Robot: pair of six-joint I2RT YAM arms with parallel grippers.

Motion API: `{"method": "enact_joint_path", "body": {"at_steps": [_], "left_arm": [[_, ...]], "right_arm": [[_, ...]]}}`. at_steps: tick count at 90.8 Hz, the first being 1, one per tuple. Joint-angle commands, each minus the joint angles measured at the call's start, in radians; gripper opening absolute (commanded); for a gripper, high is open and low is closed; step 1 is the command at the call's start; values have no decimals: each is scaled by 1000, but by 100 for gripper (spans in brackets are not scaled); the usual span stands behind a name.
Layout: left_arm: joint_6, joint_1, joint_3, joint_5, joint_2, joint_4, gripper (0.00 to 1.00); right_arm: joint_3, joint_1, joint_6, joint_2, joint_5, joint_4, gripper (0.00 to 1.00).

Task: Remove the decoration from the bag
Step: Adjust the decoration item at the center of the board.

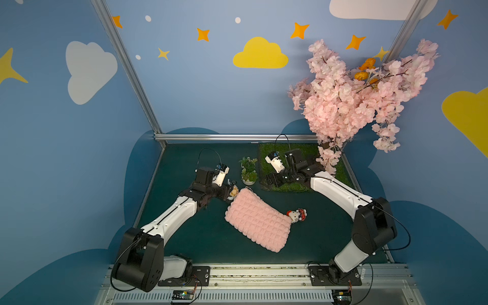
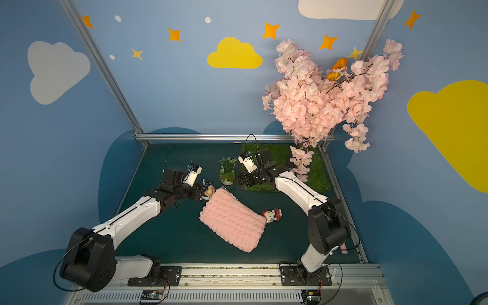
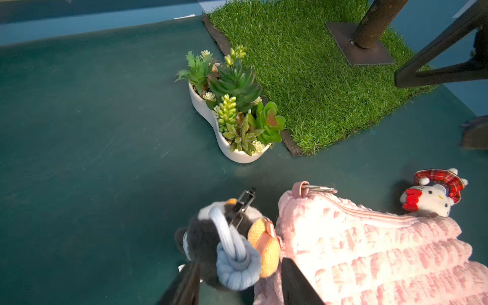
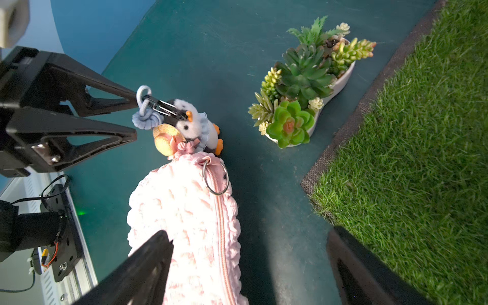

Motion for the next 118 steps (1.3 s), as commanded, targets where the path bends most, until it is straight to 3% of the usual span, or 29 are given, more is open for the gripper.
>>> {"method": "enact_joint_path", "body": {"at_steps": [1,21,34,50,62,78,99,118], "left_arm": [[-25,-13,47,-64,37,7,47],[-4,-24,138,-82,126,-44,26],[21,-31,138,-81,119,-85,19],[90,-23,176,-195,61,-214,3],[135,-11,214,-203,60,-304,2],[132,-12,273,-332,13,-544,2],[-72,-54,306,-271,6,-832,2],[-78,-96,397,-271,116,-1029,2]], "right_arm": [[-16,-7,-4,-45,14,-24,93],[-39,-12,6,-62,25,-23,94],[-44,-13,8,-71,34,-23,94],[-43,-15,10,-66,28,-17,94],[-37,-16,15,-58,20,-9,95],[-20,-15,8,-57,20,-21,96],[-27,-16,4,-55,12,-21,96],[-44,-17,5,-69,12,-29,96]]}}
